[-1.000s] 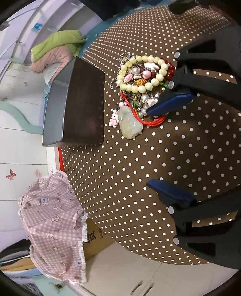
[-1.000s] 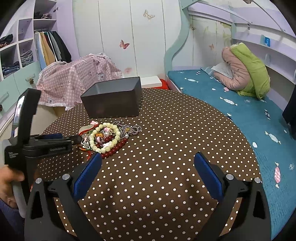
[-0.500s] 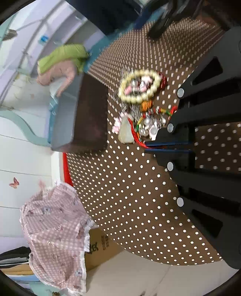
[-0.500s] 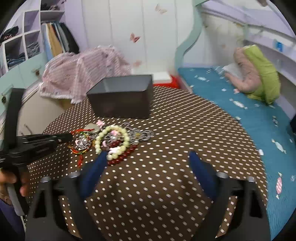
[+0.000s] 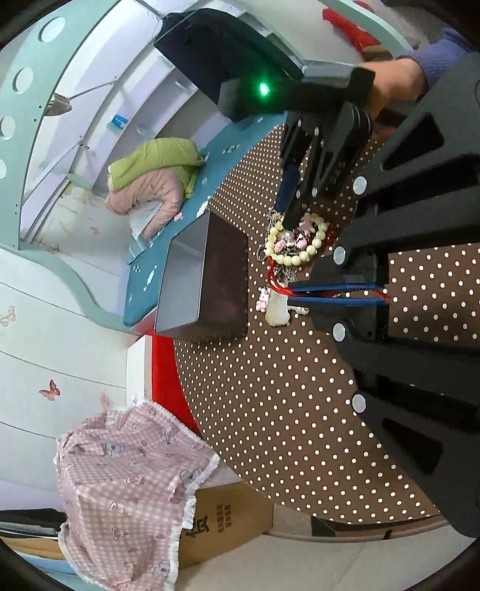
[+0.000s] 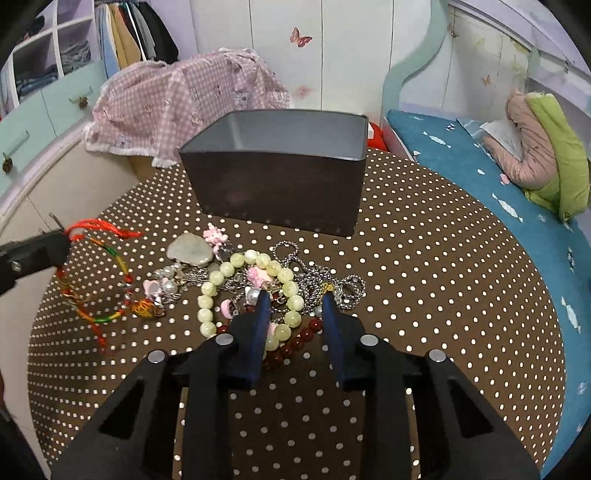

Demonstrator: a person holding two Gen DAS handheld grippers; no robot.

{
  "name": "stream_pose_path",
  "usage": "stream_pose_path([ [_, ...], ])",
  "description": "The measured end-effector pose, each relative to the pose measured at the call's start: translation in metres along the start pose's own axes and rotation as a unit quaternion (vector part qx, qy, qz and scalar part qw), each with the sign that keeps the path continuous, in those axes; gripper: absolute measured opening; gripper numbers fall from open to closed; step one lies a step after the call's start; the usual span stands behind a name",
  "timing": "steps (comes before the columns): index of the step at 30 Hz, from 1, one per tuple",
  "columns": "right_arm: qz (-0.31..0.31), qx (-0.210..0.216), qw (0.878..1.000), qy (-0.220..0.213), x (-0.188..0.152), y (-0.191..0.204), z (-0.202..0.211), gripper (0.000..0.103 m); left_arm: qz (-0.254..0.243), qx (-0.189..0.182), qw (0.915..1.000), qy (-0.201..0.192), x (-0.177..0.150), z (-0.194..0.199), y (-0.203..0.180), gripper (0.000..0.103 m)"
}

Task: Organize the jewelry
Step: 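Carry the red cord and cream bracelet into the grey box and open both grippers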

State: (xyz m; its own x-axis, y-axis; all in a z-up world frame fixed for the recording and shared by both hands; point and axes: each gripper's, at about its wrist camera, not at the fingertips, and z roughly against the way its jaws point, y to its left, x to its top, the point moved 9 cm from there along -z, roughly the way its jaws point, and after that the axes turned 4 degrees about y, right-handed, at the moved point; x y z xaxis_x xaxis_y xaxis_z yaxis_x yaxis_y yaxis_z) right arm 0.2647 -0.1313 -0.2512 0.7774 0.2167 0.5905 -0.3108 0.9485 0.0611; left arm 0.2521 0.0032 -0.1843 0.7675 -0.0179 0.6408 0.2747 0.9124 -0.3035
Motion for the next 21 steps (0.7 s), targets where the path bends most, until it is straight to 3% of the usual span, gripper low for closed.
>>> stream_pose_path([
  [4, 0.019, -0.020, 1.000, -0.002, -0.001, -0.001, -0.003, 0.008, 0.002, -0.028, 0.9996, -0.002, 0.006, 0.005, -0.005, 0.003],
  [13, 0.024, -0.011, 0.999, -0.040, 0.005, -0.002, 0.035, 0.008, -0.016, -0.042, 0.9989, -0.015, 0.024, 0.019, -0.018, 0.003],
  [21, 0.027, 0.000, 0.996, -0.086, 0.042, -0.001, 0.076, 0.008, -0.052, -0.042, 0.9975, -0.024, 0.064, 0.021, -0.039, 0.003],
])
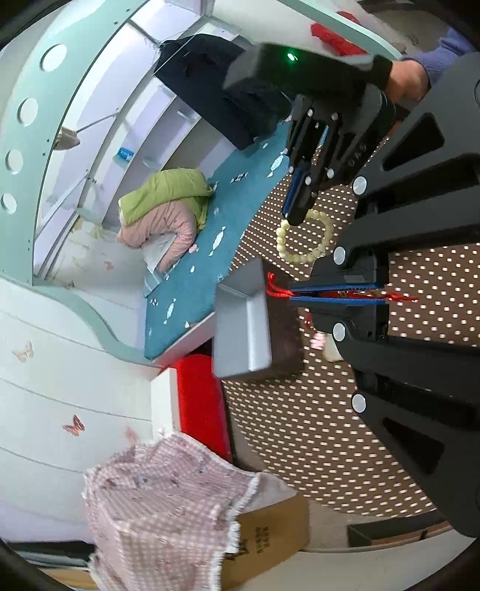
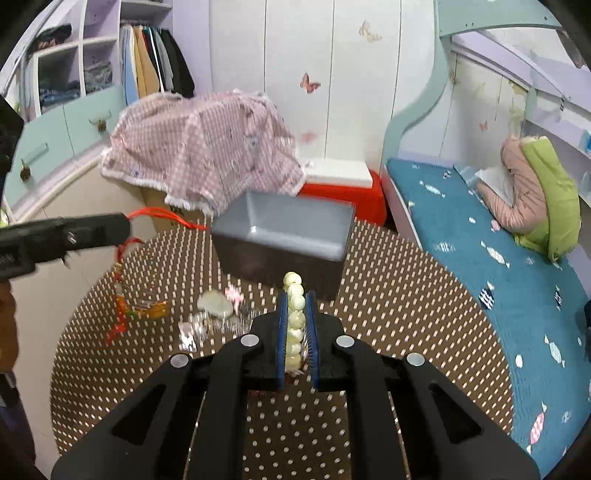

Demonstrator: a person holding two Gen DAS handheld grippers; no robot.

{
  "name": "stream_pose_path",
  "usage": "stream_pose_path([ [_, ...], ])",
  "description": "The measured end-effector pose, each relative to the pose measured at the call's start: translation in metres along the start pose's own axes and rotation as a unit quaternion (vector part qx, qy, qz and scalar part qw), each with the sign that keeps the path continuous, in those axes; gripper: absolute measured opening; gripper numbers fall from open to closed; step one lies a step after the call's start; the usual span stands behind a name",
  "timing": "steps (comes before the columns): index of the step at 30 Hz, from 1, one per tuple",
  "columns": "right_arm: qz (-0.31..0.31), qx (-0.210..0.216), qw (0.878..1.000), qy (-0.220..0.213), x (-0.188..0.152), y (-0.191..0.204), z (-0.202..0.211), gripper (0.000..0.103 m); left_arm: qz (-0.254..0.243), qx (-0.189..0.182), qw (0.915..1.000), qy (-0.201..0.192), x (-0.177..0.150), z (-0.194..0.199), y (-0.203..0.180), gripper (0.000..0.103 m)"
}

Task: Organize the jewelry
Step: 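Carry the red cord and cream bracelet into the grey box and open both grippers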

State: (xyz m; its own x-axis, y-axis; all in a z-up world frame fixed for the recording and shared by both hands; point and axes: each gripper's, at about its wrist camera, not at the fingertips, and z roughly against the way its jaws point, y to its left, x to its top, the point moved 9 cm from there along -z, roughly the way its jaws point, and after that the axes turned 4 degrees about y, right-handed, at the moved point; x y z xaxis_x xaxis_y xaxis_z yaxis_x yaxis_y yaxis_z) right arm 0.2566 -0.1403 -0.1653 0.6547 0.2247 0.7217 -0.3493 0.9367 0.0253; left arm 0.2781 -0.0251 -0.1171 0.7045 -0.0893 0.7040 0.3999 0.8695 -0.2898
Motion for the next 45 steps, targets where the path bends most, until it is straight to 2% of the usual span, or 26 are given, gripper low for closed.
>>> stream_pose_path([
  [4, -0.010, 0.003, 1.000, -0.021, 0.033, -0.011, 0.007, 0.008, -0.015, -0.006, 0.9999, -0.005, 0.032, -0.009, -0.009, 0.003],
  [8, -0.024, 0.009, 0.999, -0.034, 0.058, -0.017, 0.002, 0.008, -0.018, -0.006, 0.9998, 0.003, 0.064, -0.035, -0.009, 0.003],
  [12, -0.039, 0.012, 0.999, -0.034, 0.074, -0.021, -0.019, 0.008, -0.042, 0.030, 0.9987, 0.007, 0.087, -0.057, -0.007, 0.003],
  [15, -0.053, 0.024, 0.998, -0.024, 0.079, -0.021, -0.039, 0.008, -0.041, 0.037, 0.9982, 0.022, 0.097, -0.081, -0.002, 0.003],
  [20, -0.066, 0.043, 0.997, 0.003, 0.074, -0.014, -0.071, 0.009, -0.026, 0.065, 0.9948, 0.074, 0.085, -0.132, 0.028, 0.003],
  [24, -0.064, 0.048, 0.997, 0.022, 0.073, -0.006, -0.091, 0.009, -0.012, 0.083, 0.9910, 0.104, 0.065, -0.155, 0.051, 0.003],
  [35, -0.084, 0.066, 0.992, 0.064, 0.059, -0.006, -0.126, 0.009, -0.012, 0.095, 0.9883, 0.118, 0.044, -0.166, 0.068, 0.004],
  [39, -0.082, 0.059, 0.993, 0.066, 0.058, -0.007, -0.126, 0.010, -0.013, 0.101, 0.9883, 0.113, 0.042, -0.160, 0.065, 0.014],
  [41, -0.085, 0.057, 0.993, 0.067, 0.057, -0.008, -0.125, 0.013, -0.013, 0.105, 0.9885, 0.108, 0.043, -0.155, 0.064, 0.024],
  [45, -0.089, 0.052, 0.993, 0.061, 0.054, -0.014, -0.117, 0.026, -0.017, 0.111, 0.9894, 0.092, 0.044, -0.138, 0.060, 0.035],
])
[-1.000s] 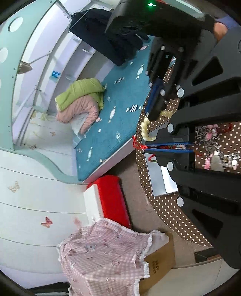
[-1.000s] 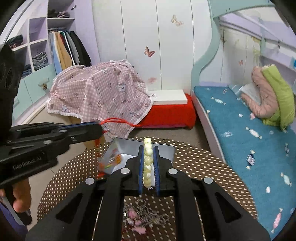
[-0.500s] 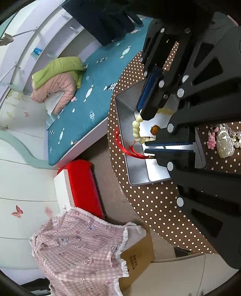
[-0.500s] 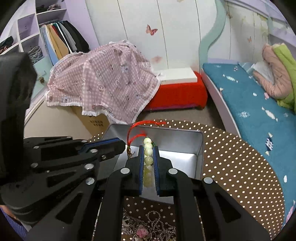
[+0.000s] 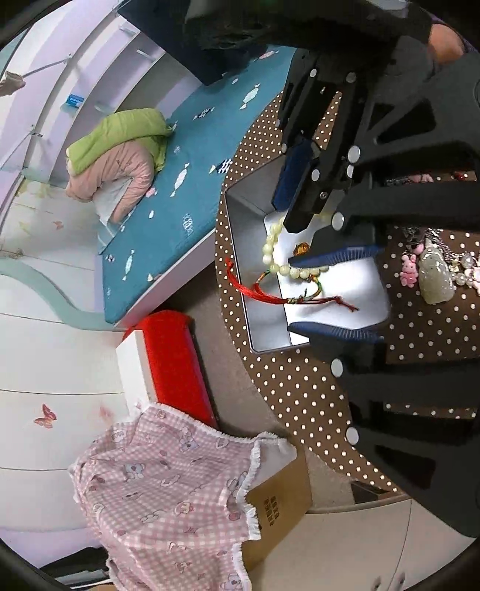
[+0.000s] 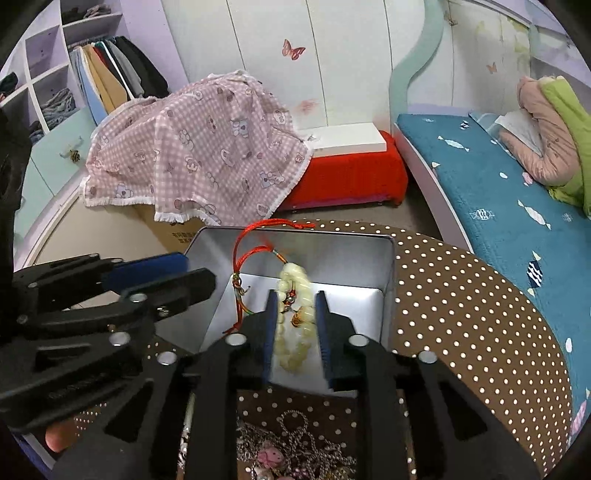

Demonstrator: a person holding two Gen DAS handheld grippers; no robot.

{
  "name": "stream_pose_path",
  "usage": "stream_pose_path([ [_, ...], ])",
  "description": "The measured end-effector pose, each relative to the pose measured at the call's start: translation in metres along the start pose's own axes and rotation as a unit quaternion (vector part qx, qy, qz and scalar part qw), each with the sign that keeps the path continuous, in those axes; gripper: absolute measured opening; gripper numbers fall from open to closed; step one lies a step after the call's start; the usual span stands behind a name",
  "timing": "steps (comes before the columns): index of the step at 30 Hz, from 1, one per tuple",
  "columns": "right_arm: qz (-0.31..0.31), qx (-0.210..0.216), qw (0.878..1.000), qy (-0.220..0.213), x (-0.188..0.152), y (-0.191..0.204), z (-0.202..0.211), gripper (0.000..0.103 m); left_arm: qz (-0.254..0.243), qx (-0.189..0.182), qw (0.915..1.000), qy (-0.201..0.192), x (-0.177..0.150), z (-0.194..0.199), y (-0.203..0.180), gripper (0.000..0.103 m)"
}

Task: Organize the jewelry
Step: 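Carry the red cord and cream bracelet into the grey box and open both grippers, then grasp the jade pendant with the left gripper while the right gripper grasps the red bead bracelet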

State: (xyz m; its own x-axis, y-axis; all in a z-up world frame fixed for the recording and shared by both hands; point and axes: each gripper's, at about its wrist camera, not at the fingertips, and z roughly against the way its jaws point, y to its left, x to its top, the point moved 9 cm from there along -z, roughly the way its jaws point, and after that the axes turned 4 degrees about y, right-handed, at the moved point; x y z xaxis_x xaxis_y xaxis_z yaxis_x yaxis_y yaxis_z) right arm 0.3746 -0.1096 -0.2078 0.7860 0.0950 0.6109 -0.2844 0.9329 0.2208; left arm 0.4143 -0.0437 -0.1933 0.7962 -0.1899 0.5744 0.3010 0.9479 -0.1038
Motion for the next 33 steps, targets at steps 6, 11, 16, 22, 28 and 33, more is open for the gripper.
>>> stream_pose_path([
  [6, 0.027, -0.004, 0.999, -0.041, -0.001, 0.008, 0.039, 0.038, 0.006, 0.002, 0.9991, -0.041, -0.008, 0.040, -0.001, 0.060],
  [11, 0.049, -0.015, 0.996, -0.074, -0.019, 0.015, 0.077, 0.044, -0.005, 0.027, 0.9959, -0.086, -0.036, 0.081, -0.001, 0.071],
  [16, 0.052, -0.032, 0.995, -0.077, -0.059, 0.011, 0.095, 0.048, 0.001, 0.042, 0.9949, -0.092, -0.077, 0.092, 0.002, 0.073],
  [22, 0.036, -0.045, 0.997, -0.059, -0.098, 0.005, 0.090, 0.051, 0.016, 0.051, 0.9969, -0.057, -0.114, 0.068, 0.004, 0.073],
  [28, 0.023, -0.049, 0.998, -0.044, -0.114, 0.000, 0.076, 0.053, 0.006, 0.053, 0.9981, -0.029, -0.125, 0.039, -0.005, 0.073],
  [33, 0.012, -0.046, 0.998, -0.042, -0.120, -0.007, 0.073, 0.054, 0.004, 0.044, 0.9990, -0.010, -0.121, 0.017, -0.010, 0.073],
])
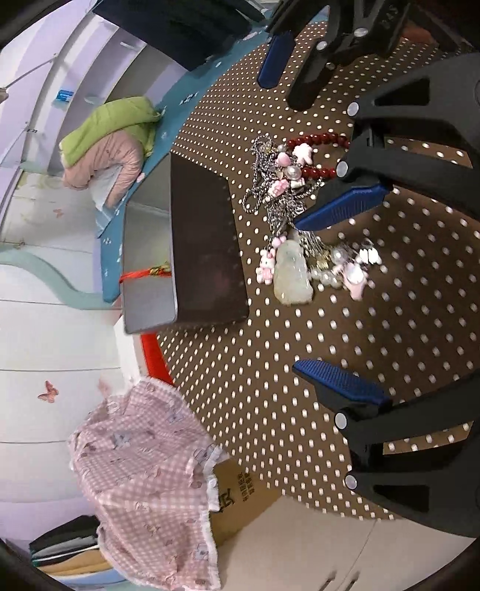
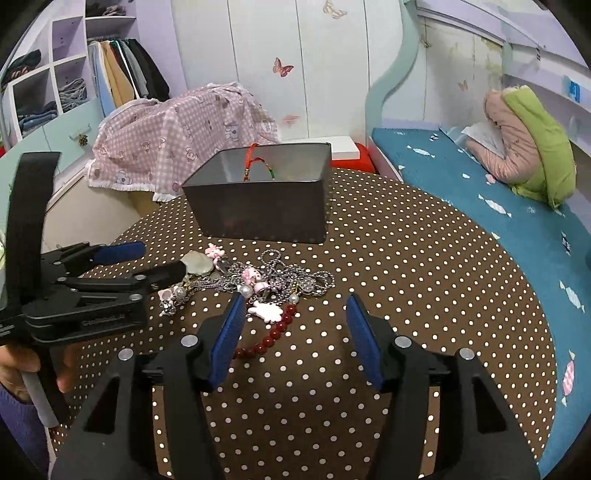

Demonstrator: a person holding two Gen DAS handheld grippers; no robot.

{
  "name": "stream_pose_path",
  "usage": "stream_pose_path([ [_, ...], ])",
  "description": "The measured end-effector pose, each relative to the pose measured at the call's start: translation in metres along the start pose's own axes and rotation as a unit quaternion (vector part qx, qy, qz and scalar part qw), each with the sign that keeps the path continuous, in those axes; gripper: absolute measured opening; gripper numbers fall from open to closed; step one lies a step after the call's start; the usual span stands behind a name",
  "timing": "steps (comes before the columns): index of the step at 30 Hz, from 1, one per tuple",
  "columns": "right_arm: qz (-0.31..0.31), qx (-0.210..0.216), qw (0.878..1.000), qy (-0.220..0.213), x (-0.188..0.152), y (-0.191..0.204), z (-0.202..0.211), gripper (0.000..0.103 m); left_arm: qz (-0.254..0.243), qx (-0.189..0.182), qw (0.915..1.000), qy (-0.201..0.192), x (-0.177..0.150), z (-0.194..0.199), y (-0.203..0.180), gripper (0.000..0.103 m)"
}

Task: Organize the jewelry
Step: 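Grasp the jade pendant with the left gripper while the right gripper grasps the red bead bracelet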

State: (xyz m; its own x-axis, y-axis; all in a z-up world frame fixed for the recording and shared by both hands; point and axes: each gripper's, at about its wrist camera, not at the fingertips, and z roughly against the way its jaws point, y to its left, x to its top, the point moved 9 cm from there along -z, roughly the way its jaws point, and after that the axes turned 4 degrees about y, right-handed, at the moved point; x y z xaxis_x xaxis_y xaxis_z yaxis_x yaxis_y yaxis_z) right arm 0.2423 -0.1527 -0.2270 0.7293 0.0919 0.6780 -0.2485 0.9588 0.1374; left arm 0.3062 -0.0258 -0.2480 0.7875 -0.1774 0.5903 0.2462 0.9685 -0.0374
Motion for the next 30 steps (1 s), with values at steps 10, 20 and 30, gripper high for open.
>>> stream_pose_path([
  [10, -0.007, 0.010, 1.000, 0.003, -0.003, -0.006, -0.004, 0.058, -0.010, 0.010, 0.9995, 0.029, 0.008, -0.031, -0.011, 0.073],
  [20, -0.005, 0.009, 1.000, 0.005, -0.005, -0.007, -0.006, 0.058, -0.012, -0.003, 0.9995, 0.028, 0.009, -0.031, -0.013, 0.044],
  [30, 0.018, -0.012, 0.999, 0.033, -0.020, 0.004, -0.013, 0.056, 0.018, -0.016, 0.9997, 0.008, 0.001, 0.002, 0.003, 0.043],
])
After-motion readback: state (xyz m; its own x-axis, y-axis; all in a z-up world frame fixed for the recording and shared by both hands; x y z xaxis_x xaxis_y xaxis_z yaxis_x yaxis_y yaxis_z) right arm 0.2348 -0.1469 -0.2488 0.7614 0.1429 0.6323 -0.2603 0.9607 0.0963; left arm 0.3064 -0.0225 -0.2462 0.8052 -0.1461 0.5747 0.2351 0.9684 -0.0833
